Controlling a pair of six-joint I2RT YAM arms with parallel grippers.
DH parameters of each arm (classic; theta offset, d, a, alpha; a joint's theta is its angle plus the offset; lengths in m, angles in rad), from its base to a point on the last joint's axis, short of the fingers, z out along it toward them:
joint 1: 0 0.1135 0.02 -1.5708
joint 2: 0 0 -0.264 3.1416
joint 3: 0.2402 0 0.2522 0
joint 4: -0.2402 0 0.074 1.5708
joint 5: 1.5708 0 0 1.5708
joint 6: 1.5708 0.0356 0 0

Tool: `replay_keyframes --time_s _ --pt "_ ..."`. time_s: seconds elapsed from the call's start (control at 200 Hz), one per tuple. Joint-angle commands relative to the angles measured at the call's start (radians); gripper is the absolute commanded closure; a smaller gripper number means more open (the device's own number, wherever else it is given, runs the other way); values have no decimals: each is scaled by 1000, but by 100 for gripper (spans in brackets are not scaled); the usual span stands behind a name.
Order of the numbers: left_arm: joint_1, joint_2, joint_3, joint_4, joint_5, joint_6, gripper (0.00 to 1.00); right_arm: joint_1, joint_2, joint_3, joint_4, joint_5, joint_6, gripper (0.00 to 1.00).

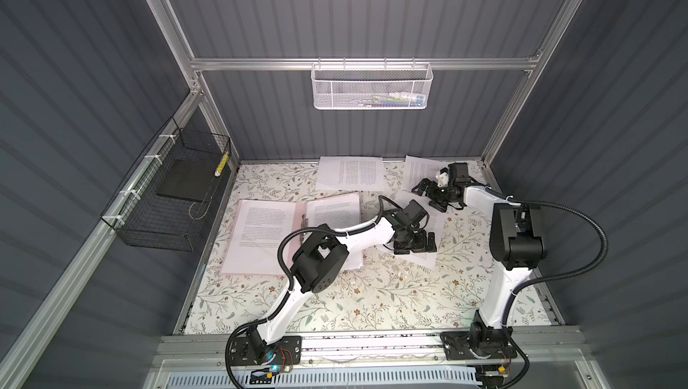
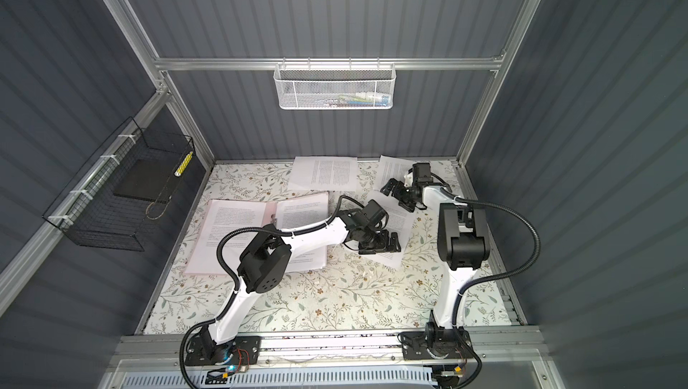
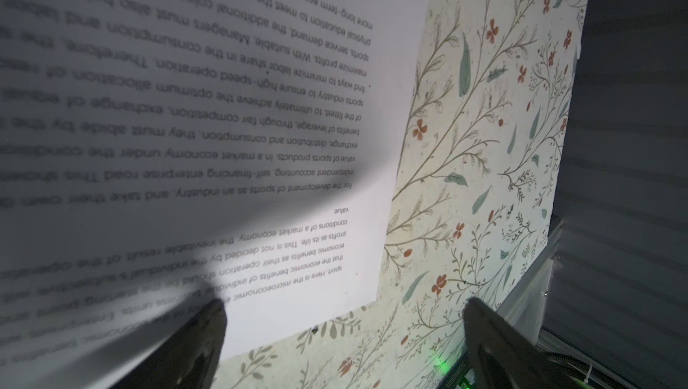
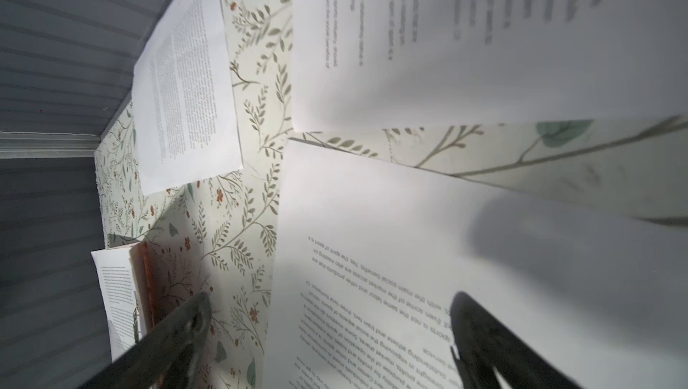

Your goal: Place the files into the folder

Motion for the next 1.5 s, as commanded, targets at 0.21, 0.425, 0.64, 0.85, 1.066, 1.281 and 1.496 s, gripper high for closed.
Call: replay_keyframes --time_s 0.21,0.425,0.64,0.85,1.066,1.281,1.496 --pt "110 -85 -105 -200 -20 122 0 -23 -56 -76 -127 27 32 1" --pt "214 11 49 -369 10 269 0 -23 -224 -348 -41 0 161 1" --pt "228 160 310 -495 17 348 0 51 -529 -751 149 2 339 1" --pt "228 201 446 -494 97 345 0 343 -895 -1087 307 272 656 1" --pt "223 121 522 -450 165 274 0 304 -1111 -992 162 365 435 1" --pt "164 -218 17 -145 -41 -61 0 77 -912 -793 13 212 129 1" --pt "71 -252 -81 -106 -146 -199 0 -7 -680 -651 -24 193 -6 1"
